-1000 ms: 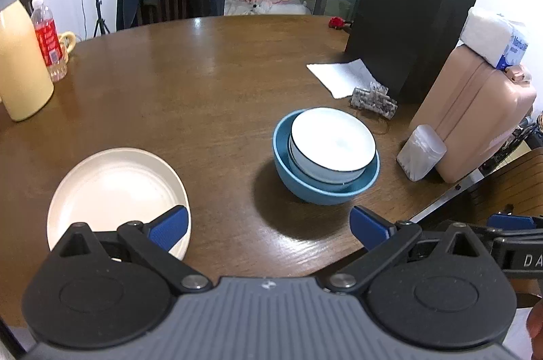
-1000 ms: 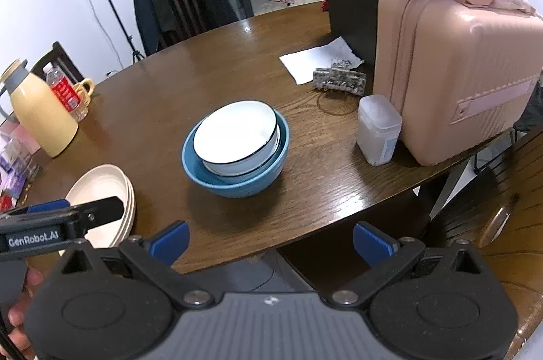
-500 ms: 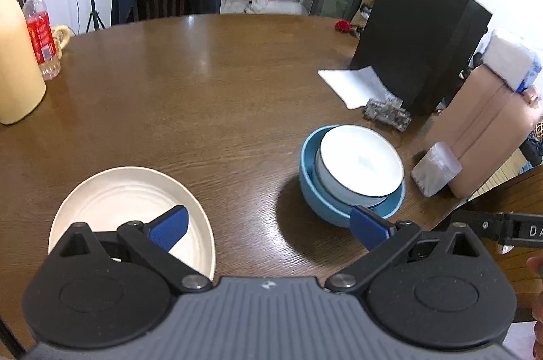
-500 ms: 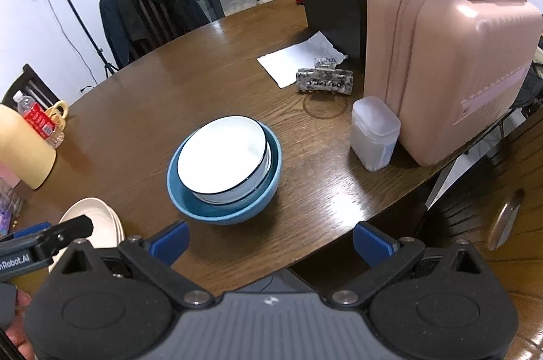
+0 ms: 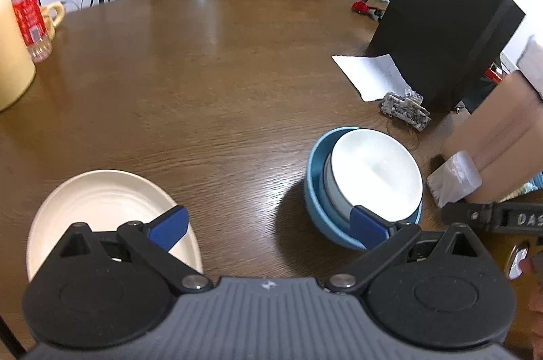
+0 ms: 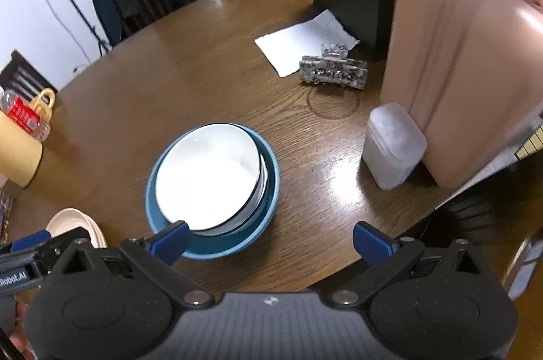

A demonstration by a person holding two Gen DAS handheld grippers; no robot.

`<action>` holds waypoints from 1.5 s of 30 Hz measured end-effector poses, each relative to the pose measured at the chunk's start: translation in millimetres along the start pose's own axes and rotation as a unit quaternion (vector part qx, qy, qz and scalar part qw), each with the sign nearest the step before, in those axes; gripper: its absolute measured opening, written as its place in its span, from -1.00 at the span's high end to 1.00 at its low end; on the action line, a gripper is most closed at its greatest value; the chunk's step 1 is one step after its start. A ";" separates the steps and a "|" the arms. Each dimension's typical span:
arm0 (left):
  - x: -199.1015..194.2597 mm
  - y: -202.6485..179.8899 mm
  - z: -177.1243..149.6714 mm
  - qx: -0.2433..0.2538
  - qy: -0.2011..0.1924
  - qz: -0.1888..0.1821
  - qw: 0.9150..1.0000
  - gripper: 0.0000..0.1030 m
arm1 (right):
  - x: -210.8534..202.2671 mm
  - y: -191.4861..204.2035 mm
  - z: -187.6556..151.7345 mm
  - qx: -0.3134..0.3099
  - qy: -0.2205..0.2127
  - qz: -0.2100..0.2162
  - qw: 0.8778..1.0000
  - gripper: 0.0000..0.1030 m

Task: Organize plates and bowls
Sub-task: 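Move both grippers down to the blue bowl rim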

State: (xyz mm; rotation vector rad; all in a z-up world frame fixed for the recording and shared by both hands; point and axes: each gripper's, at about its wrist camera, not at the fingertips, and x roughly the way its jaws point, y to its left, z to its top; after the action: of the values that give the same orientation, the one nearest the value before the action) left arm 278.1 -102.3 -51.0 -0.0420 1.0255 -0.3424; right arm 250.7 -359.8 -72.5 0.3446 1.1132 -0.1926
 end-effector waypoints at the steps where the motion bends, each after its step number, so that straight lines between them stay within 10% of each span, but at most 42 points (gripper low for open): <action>1: 4.7 -2.9 2.8 -0.003 0.002 0.001 1.000 -1.00 | 4.8 -1.7 4.2 -0.004 0.006 0.000 1.000 -0.99; 21: 97.4 -28.7 24.7 -0.083 0.075 0.018 0.994 -0.97 | 100.7 -21.2 57.6 -0.057 0.091 0.044 0.993 -0.74; 45: 127.0 -29.7 15.7 -0.141 0.123 0.004 0.982 -0.27 | 142.6 -21.2 64.6 -0.061 0.140 0.120 0.981 -0.34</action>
State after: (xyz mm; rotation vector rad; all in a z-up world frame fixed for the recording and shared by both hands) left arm 343.4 -170.3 -142.4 -0.2566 1.3135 -0.1957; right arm 360.0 -400.3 -179.1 0.4003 1.3431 0.1425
